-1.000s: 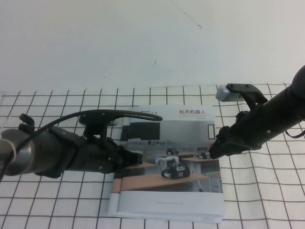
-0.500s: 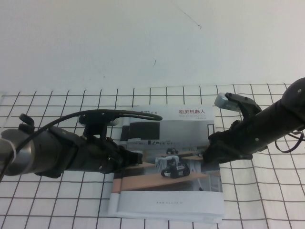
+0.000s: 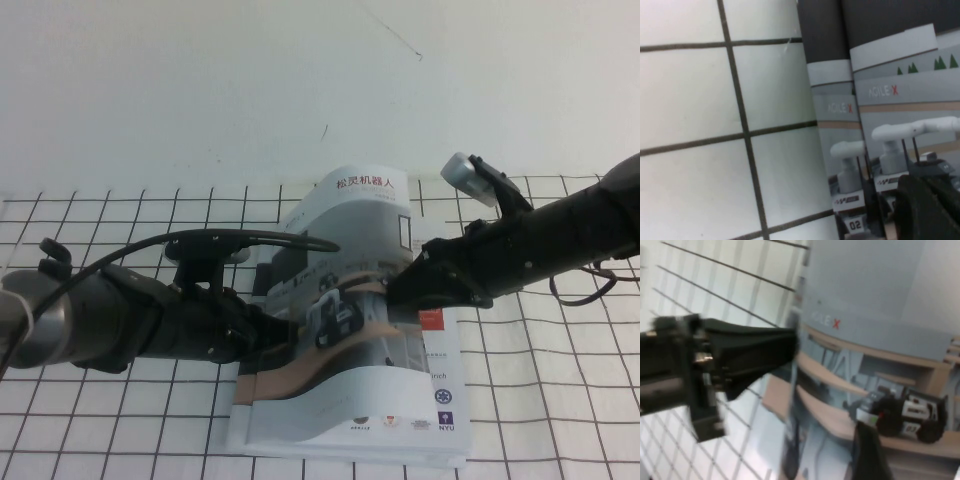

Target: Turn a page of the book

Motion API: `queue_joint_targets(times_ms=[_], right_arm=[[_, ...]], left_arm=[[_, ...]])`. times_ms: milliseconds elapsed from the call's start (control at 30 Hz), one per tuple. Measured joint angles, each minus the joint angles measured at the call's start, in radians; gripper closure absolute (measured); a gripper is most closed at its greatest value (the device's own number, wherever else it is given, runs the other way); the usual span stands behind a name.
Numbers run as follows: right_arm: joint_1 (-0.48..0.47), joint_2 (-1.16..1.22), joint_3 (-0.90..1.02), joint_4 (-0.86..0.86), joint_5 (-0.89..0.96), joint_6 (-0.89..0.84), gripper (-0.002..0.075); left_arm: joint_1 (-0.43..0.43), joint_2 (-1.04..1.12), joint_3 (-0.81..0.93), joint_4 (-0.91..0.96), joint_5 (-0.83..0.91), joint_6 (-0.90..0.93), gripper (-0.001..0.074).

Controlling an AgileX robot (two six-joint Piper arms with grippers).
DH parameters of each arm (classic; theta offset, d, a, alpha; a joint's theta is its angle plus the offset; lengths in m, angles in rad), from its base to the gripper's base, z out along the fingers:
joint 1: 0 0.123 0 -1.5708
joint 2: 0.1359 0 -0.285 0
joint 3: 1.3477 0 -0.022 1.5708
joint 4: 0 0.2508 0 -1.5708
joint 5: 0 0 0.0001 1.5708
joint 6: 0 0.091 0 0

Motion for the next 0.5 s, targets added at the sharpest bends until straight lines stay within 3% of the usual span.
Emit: queue_joint_targets(times_ms=[233, 500], right_arm=[[0.002, -0.074, 0.000, 0.119, 0.050, -0.095, 0.0350], [0.002, -0.070, 0.000, 0.143, 0.051, -0.124, 0.0350]], left_arm=[[0.000, -0.002, 0.000, -0.002, 0.000, 0.000, 0.0737], [0.000, -0.128, 0.010, 0.010, -0.015, 0.021, 0.0737]])
